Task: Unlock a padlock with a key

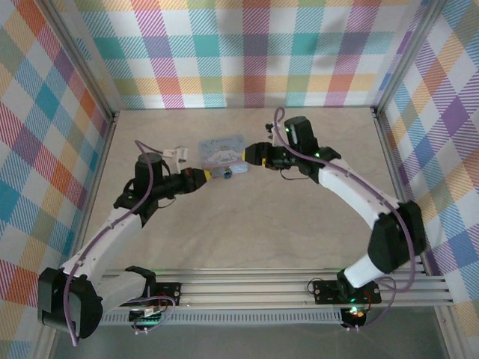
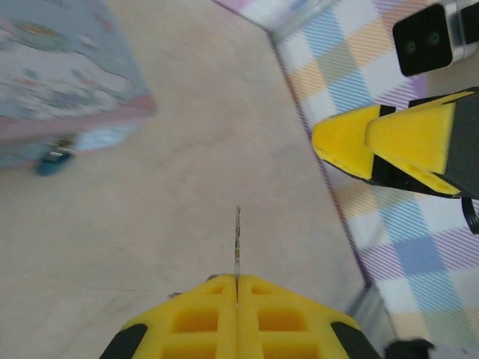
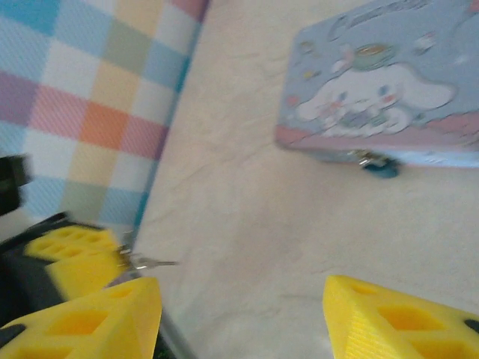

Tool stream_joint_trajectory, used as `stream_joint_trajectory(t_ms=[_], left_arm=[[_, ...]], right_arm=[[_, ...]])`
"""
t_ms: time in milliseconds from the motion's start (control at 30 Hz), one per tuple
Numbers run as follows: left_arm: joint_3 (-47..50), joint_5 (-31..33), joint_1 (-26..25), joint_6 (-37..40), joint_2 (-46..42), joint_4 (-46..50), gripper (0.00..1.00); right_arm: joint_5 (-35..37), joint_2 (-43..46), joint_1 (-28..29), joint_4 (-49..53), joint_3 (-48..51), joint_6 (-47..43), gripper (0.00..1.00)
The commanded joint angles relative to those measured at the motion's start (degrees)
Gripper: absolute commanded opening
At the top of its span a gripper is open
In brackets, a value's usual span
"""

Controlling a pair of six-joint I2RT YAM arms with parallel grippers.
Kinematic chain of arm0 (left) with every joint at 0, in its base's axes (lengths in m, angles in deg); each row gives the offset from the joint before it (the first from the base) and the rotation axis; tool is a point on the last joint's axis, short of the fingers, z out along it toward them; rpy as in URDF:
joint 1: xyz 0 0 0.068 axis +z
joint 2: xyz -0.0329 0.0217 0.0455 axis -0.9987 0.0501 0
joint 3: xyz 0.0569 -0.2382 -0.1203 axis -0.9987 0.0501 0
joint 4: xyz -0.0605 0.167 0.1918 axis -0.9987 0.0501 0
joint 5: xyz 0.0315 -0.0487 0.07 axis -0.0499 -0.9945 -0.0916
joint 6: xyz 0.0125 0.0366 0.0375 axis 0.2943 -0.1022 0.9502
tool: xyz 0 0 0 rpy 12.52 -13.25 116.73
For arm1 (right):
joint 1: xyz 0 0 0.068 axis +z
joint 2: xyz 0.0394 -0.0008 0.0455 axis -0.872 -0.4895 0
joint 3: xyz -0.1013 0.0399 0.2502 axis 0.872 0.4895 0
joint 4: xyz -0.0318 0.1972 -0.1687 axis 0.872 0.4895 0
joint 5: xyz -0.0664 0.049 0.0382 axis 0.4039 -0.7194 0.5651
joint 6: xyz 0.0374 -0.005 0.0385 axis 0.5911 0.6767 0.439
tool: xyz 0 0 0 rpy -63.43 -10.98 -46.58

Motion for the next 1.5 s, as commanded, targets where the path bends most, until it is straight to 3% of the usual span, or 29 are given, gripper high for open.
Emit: stream_joint_trajectory(t_ms=[0, 333, 567, 733, 933, 1467], left_arm=[[-4.70, 8.38, 2.96, 7.75, 2.27, 12.13, 0.00], [-17.58, 25.17, 5.36, 11.94, 22.14, 17.85, 0.00], [-28.44, 26.51, 5.22, 13.09, 37.65, 18.83, 0.00], [-33.89, 25.39, 5.06, 13.54, 44.78, 18.83, 0.00], [-34.68, 24.27, 3.11, 13.91, 46.74, 18.40, 0.00], [-29.81, 21.90, -6.37, 13.21, 43.43, 15.05, 0.00]], right_arm=[[5.92, -7.65, -0.65, 8.78, -7.61, -3.61, 0.61], [11.34, -30.26, -1.94, 21.44, -32.97, -10.01, 0.62], [7.02, -37.61, -3.63, 21.10, -39.42, -10.10, 0.61], [1.41, -41.21, -4.25, 18.94, -41.36, -10.39, 0.54], [-3.20, -41.10, -4.24, 15.08, -38.17, -10.24, 0.47], [0.10, -23.99, -4.21, 6.78, -11.21, -9.21, 0.43]])
